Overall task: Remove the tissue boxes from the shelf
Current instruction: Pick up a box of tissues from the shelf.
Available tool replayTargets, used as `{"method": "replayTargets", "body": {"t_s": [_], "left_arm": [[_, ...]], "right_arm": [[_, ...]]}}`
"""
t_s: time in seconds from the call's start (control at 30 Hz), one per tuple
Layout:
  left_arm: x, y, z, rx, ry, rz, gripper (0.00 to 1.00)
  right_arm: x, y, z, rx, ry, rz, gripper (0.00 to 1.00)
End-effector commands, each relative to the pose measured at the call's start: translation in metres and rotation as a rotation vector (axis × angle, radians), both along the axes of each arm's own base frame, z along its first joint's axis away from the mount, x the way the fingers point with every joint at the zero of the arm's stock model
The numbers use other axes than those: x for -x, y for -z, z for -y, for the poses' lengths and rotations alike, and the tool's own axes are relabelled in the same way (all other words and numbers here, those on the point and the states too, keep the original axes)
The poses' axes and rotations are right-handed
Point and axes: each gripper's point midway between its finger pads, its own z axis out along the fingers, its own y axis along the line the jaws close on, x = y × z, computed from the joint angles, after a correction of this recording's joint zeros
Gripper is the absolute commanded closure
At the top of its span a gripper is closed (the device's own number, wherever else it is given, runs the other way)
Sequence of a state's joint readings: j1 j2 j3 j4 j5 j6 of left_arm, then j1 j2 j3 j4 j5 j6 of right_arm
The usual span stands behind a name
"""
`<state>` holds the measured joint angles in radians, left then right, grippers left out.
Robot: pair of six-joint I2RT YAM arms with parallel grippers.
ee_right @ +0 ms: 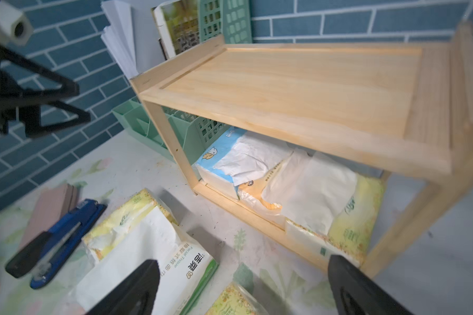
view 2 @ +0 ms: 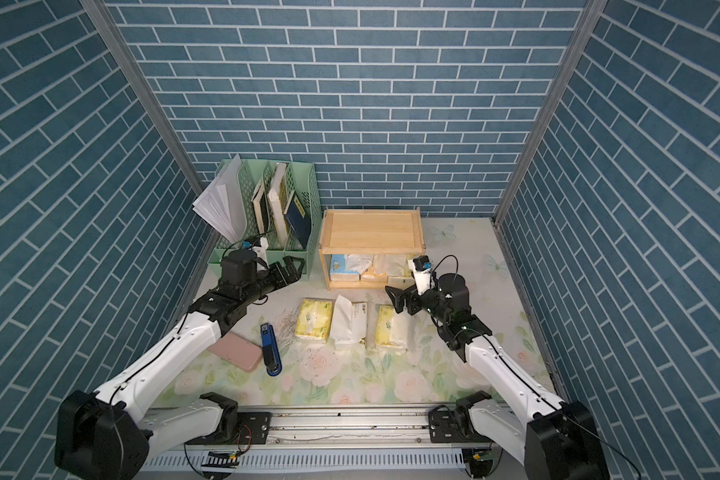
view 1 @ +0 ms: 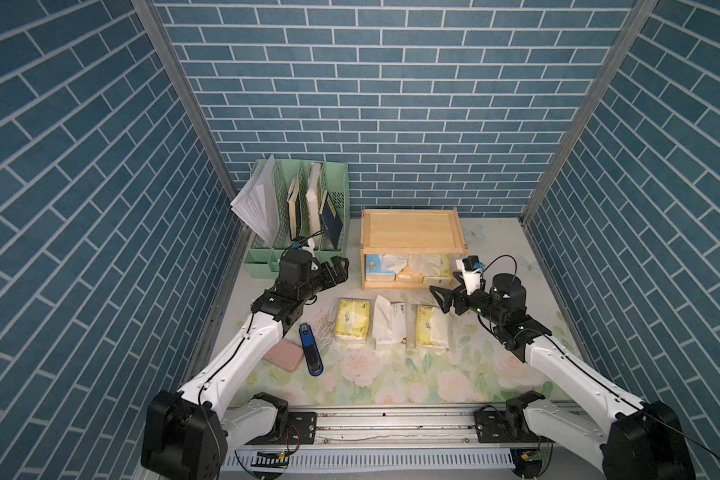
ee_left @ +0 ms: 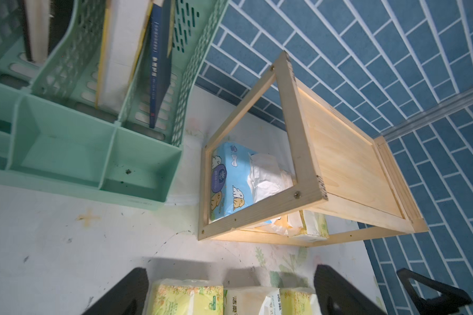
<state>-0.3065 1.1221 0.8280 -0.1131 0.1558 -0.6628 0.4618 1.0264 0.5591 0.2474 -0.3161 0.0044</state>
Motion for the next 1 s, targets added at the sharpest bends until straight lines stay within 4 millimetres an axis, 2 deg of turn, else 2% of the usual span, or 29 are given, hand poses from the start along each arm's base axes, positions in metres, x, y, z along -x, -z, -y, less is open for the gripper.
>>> {"method": "replayTargets", "body": {"t_s": [0.0, 0.07, 0.2, 0.3, 0.4, 0.53, 0.67, 0.97], "left_arm": [[0.006, 0.014, -0.017, 0.029, -0.046, -0.060, 0.00], [0.008, 0.017, -0.024, 0.062, -0.059, -0.083, 0.00], [0.013, 0.022, -0.029, 0.116, -0.066, -0.109, 0.00], [0.018, 0.030, -0.038, 0.103, -0.091, -0.133, 0.00], [0.024, 0.034, -0.048, 0.108, -0.115, -0.139, 0.00], [0.030, 0.038, -0.061, 0.105, -0.151, -0.148, 0.00], [0.035, 0.042, -0.069, 0.105, -0.172, -0.156, 0.00], [0.042, 0.049, -0.075, 0.099, -0.191, -0.165, 0.00]], "right_arm": [[-0.002, -0.002, -0.017, 0.291, -0.068, 0.235, 0.01], [0.000, 0.006, -0.037, 0.425, -0.134, 0.297, 0.03], [-0.010, 0.026, -0.069, 0.694, -0.230, 0.393, 0.09], [-0.019, 0.038, -0.089, 0.826, -0.286, 0.469, 0.13], [-0.030, 0.050, -0.104, 0.916, -0.323, 0.538, 0.18], [-0.048, 0.065, -0.112, 1.034, -0.346, 0.594, 0.20], [-0.063, 0.079, -0.123, 1.111, -0.373, 0.629, 0.23], [-0.084, 0.098, -0.153, 1.124, -0.428, 0.631, 0.29]]}}
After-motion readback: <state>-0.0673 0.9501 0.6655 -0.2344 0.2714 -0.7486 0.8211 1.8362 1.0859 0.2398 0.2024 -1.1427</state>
